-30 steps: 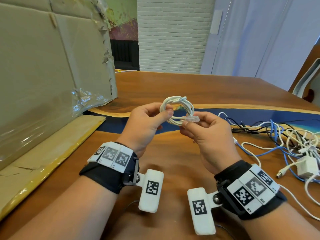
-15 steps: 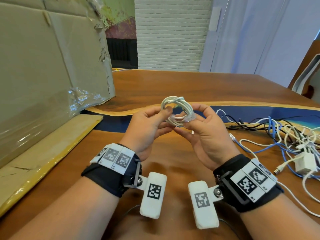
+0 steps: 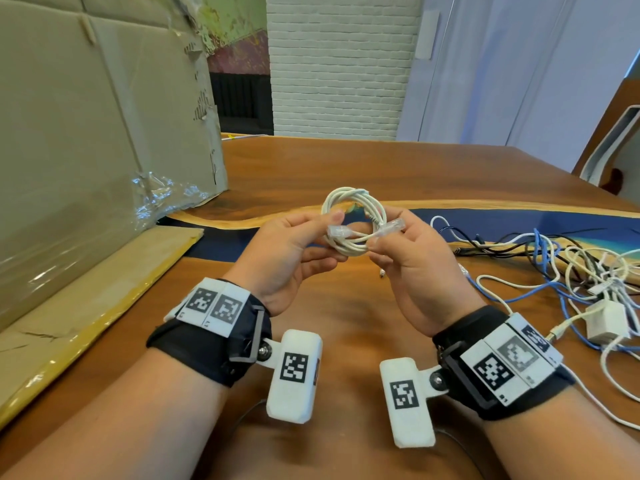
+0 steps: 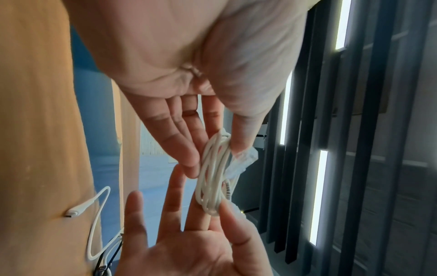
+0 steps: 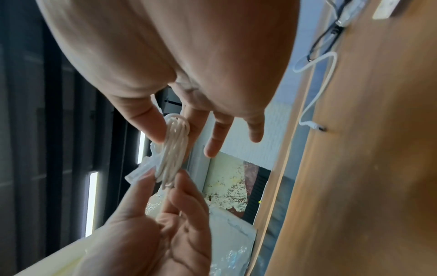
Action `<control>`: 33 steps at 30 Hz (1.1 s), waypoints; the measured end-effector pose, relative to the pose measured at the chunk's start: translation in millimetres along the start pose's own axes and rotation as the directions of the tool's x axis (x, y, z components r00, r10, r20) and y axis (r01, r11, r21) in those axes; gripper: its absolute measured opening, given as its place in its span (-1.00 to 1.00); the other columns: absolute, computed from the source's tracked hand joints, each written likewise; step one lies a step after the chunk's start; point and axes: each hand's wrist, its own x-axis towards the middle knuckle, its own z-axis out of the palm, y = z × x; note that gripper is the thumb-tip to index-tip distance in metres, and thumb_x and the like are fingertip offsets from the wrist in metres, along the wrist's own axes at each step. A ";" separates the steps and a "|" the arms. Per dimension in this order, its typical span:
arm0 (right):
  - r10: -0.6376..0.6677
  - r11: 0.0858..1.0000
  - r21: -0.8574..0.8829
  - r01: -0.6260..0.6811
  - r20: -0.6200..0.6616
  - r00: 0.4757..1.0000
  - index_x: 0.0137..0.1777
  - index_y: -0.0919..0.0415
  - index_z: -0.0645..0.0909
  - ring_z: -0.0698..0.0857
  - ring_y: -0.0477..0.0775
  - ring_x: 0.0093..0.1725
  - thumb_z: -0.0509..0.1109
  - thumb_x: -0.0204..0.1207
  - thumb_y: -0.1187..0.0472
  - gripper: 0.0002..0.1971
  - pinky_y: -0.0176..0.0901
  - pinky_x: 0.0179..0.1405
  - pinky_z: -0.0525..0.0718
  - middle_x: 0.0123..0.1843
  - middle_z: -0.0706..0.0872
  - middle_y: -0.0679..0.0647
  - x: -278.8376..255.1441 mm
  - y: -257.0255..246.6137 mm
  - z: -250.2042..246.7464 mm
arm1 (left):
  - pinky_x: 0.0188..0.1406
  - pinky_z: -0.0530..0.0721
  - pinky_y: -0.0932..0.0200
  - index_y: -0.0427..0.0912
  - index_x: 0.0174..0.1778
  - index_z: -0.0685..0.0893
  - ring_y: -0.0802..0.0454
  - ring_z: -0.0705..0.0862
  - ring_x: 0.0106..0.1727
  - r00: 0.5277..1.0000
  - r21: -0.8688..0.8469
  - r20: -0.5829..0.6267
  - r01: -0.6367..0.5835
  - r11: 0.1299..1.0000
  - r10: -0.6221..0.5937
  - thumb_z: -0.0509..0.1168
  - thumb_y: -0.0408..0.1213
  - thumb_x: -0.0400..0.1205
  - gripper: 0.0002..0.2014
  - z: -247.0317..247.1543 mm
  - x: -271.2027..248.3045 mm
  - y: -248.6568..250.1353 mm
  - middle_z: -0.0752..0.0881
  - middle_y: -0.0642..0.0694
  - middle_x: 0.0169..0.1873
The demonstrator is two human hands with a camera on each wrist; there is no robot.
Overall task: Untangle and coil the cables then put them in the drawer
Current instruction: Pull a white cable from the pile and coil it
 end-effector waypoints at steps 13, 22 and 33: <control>0.063 0.980 -0.184 -0.069 -0.041 0.997 0.41 0.04 0.66 0.76 0.17 0.34 0.33 0.68 0.43 -0.60 0.31 0.43 0.62 0.24 0.86 0.05 1.2 -1.3 -4.7 | -0.19 0.82 0.15 -0.26 0.20 0.76 -0.18 0.84 -0.15 0.999 0.047 -0.049 0.013 0.999 -0.011 0.35 -0.20 0.74 -0.77 -3.1 0.5 6.8 0.86 -0.30 -0.02; 0.098 0.984 -0.142 -0.105 -0.058 0.994 0.47 -0.04 0.61 0.77 0.13 0.33 0.46 0.63 0.40 -0.52 0.26 0.45 0.66 0.31 0.81 0.11 3.3 -7.6 -10.5 | -0.08 0.85 0.04 -0.26 0.21 0.77 -0.25 0.87 -0.11 0.992 0.140 -0.103 0.085 0.986 -0.071 0.35 -0.23 0.75 -0.78 -9.9 14.3 18.7 0.86 -0.31 0.03; 0.122 0.950 -0.268 -0.159 -0.153 0.981 0.54 -0.08 0.57 0.73 -0.03 0.36 0.45 0.65 0.34 -0.50 0.23 0.37 0.72 0.39 0.73 -0.03 -9.2 -31.1 -37.5 | -0.18 0.83 0.02 -0.33 0.27 0.64 -0.25 0.89 -0.22 0.907 0.484 -0.286 0.416 0.770 -0.310 0.37 -0.30 0.68 -0.72 -32.9 53.7 9.8 0.84 -0.33 -0.06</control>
